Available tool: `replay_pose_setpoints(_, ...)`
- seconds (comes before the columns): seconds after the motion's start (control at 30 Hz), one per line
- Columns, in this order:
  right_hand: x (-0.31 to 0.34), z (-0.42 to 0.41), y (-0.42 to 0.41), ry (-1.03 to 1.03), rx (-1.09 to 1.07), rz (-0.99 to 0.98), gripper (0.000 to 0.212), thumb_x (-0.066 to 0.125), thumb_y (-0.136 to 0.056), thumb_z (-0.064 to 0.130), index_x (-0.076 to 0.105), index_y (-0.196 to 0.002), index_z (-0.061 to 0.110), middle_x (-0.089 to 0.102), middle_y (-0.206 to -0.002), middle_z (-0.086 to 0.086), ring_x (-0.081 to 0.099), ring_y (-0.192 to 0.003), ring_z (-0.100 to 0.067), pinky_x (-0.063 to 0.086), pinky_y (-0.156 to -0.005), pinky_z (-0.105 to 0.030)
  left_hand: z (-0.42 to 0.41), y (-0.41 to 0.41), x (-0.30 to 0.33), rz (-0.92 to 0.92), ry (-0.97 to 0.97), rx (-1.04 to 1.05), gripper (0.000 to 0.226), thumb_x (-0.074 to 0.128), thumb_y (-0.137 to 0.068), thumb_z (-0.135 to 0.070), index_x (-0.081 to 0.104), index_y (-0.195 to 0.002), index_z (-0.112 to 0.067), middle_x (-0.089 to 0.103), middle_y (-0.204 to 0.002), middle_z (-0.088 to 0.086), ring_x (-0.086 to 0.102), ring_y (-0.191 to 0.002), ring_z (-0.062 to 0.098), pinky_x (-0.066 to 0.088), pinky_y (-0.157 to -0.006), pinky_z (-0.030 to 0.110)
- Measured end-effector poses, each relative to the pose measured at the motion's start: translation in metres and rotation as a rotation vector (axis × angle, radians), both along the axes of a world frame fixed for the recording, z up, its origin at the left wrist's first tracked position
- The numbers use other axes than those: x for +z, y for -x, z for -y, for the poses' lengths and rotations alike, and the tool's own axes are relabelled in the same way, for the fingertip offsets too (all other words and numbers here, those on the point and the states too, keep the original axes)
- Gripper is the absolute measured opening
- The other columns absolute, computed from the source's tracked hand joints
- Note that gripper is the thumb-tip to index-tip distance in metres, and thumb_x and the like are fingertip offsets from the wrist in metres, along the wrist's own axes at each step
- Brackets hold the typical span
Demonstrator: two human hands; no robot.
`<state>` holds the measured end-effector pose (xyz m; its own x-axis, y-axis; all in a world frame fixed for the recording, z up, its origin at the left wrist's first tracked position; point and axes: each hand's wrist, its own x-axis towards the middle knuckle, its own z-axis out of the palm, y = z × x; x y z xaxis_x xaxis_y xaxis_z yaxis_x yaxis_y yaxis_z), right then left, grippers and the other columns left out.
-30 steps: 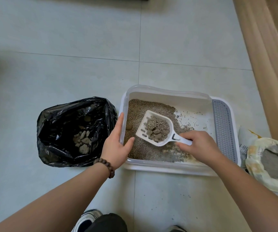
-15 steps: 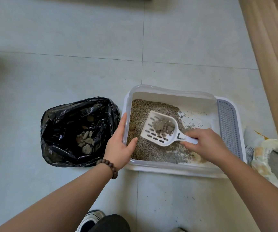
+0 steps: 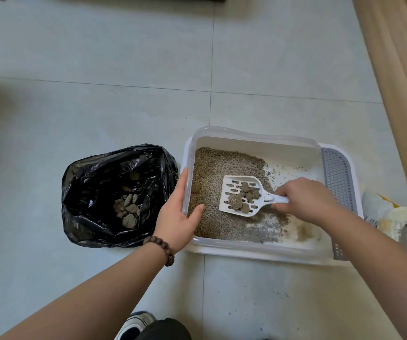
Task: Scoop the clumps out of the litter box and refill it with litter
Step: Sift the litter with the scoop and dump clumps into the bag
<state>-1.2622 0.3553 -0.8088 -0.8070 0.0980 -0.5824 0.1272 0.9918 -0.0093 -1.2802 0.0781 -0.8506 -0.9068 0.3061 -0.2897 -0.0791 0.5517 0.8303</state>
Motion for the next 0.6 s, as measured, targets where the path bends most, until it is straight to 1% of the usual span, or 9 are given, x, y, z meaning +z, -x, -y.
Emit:
replay_pose_setpoints(0.03, 0.001, 0.003, 0.007, -0.026, 0.028, 0.009, 0.019, 0.061, -0.085, 0.042, 0.067, -0.081, 0.025, 0.061, -0.066, 0.007, 0.058, -0.06, -0.012, 0.049, -0.054, -0.029, 0.0, 0.0, 0.0, 0.001, -0.006, 0.001, 0.083, 0.062, -0.09, -0.024, 0.008, -0.15, -0.041, 0.026, -0.153, -0.017, 0.039, -0.13, 0.0, 0.029, -0.108, 0.023)
replay_pose_setpoints(0.1, 0.005, 0.015, 0.02, -0.092, 0.096, 0.018, 0.023, 0.06, -0.085, 0.04, 0.063, -0.074, 0.019, 0.058, -0.065, 0.002, 0.055, -0.057, -0.017, 0.048, -0.054, -0.03, 0.0, 0.001, -0.001, -0.003, -0.007, 0.0, 0.083, 0.062, -0.09, -0.025, 0.007, -0.15, -0.04, 0.026, -0.153, -0.017, 0.031, -0.137, 0.002, 0.026, -0.108, 0.023)
replay_pose_setpoints(0.23, 0.01, 0.052, 0.048, -0.142, 0.156, 0.008, 0.026, 0.057, -0.086, 0.021, 0.049, -0.063, 0.015, 0.048, -0.059, 0.002, 0.048, -0.051, -0.017, 0.045, -0.047, -0.025, 0.0, 0.001, -0.002, -0.011, -0.002, -0.004, 0.084, 0.063, -0.089, -0.024, 0.008, -0.15, -0.04, 0.028, -0.153, -0.016, 0.032, -0.137, 0.003, 0.027, -0.109, 0.023)
replay_pose_setpoints(0.33, 0.006, 0.077, 0.063, -0.157, 0.217, 0.003, 0.021, 0.055, -0.085, 0.011, 0.05, -0.065, 0.013, 0.051, -0.061, 0.002, 0.055, -0.057, -0.019, 0.054, -0.055, -0.029, 0.001, 0.001, -0.004, -0.013, -0.002, -0.009, 0.085, 0.064, -0.088, -0.024, 0.008, -0.15, -0.04, 0.027, -0.154, -0.016, 0.032, -0.134, -0.002, 0.027, -0.106, 0.019)
replay_pose_setpoints(0.47, -0.006, 0.073, 0.074, -0.046, 0.231, 0.006, 0.029, 0.058, -0.084, 0.02, 0.041, -0.06, 0.014, 0.044, -0.058, 0.002, 0.044, -0.053, -0.02, 0.044, -0.05, -0.027, 0.0, 0.001, -0.003, -0.012, -0.012, -0.011, 0.085, 0.064, -0.088, -0.023, 0.008, -0.15, -0.04, 0.028, -0.153, -0.016, 0.033, -0.136, 0.0, 0.027, -0.107, 0.02)
replay_pose_setpoints(0.5, -0.009, 0.067, 0.075, -0.008, 0.231, 0.005, 0.032, 0.06, -0.083, 0.026, 0.041, -0.059, 0.015, 0.042, -0.056, 0.002, 0.04, -0.051, -0.019, 0.039, -0.048, -0.026, 0.0, 0.001, -0.003, -0.011, -0.012, -0.015, 0.085, 0.064, -0.088, -0.023, 0.008, -0.15, -0.04, 0.028, -0.153, -0.016, 0.039, -0.131, -0.003, 0.028, -0.106, 0.018)
replay_pose_setpoints(0.53, -0.013, 0.062, 0.074, 0.032, 0.225, 0.004, 0.034, 0.062, -0.082, 0.031, 0.042, -0.059, 0.016, 0.04, -0.055, 0.002, 0.038, -0.051, -0.019, 0.035, -0.047, -0.025, 0.0, 0.001, -0.004, -0.008, -0.007, -0.021, 0.086, 0.064, -0.088, -0.023, 0.008, -0.15, -0.04, 0.029, -0.152, -0.015, 0.047, -0.118, -0.01, 0.03, -0.101, 0.012)
replay_pose_setpoints(0.57, -0.017, 0.056, 0.073, 0.072, 0.209, 0.0, 0.035, 0.062, -0.082, 0.035, 0.044, -0.059, 0.017, 0.039, -0.054, 0.002, 0.036, -0.051, -0.019, 0.032, -0.047, -0.026, 0.0, 0.0, -0.005, -0.006, 0.0, -0.024, 0.086, 0.064, -0.087, -0.024, 0.008, -0.15, -0.041, 0.031, -0.151, -0.015, 0.053, -0.096, -0.015, 0.031, -0.092, 0.003)
replay_pose_setpoints(0.6, -0.021, 0.052, 0.069, 0.109, 0.184, -0.004, 0.035, 0.063, -0.082, 0.038, 0.045, -0.059, 0.018, 0.04, -0.054, 0.003, 0.036, -0.051, -0.02, 0.031, -0.047, -0.026, 0.0, 0.0, -0.006, -0.004, 0.007, -0.024, 0.086, 0.064, -0.087, -0.024, 0.007, -0.149, -0.043, 0.032, -0.151, -0.014, 0.05, -0.078, -0.014, 0.031, -0.082, -0.003)
